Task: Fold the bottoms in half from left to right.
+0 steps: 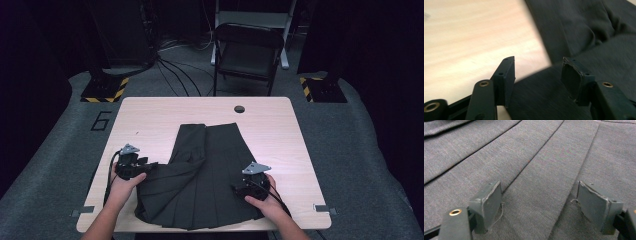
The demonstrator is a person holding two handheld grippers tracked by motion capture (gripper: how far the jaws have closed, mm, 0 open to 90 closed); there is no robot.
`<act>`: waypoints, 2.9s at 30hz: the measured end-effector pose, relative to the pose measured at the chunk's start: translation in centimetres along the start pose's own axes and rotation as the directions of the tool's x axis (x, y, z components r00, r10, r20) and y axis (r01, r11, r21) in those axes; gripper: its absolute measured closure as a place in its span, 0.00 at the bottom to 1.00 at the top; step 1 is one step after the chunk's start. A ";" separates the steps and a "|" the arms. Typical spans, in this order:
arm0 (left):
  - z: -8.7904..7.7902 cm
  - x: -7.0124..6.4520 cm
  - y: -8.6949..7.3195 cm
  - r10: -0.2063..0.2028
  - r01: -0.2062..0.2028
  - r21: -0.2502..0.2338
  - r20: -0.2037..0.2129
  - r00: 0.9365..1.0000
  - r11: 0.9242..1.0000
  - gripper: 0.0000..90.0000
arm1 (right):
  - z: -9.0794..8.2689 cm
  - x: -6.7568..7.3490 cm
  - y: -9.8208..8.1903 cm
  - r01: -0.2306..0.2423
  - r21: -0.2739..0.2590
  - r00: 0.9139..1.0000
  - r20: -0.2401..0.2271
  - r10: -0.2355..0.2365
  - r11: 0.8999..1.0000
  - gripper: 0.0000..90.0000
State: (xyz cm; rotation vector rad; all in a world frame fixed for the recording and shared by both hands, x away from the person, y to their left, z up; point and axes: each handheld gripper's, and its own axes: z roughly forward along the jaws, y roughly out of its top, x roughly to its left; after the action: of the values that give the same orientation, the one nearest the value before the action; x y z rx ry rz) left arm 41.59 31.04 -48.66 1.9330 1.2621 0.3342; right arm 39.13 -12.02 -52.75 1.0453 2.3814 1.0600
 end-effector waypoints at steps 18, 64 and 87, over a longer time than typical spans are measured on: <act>2.1 -1.7 -2.4 0.099 -0.099 0.052 0.004 0.995 0.994 0.56 | 0.0 0.0 0.0 -0.005 -0.007 1.000 -0.002 0.005 1.000 0.22; -0.5 -12.5 -1.9 0.305 -0.318 0.009 0.253 0.918 0.948 1.00 | 0.0 0.0 0.0 0.000 -0.001 1.000 -0.002 0.000 1.000 0.22; -6.4 -3.8 -3.1 0.012 0.001 -0.151 0.089 0.996 0.988 0.54 | 1.7 5.3 11.8 0.097 0.093 0.972 -0.225 -0.074 0.991 0.35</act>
State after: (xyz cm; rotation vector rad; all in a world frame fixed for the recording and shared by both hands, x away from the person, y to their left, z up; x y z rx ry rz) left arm 34.01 31.40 -46.01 1.8028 1.1402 0.3326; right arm 42.28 -1.90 -45.09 0.8889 2.6579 1.0826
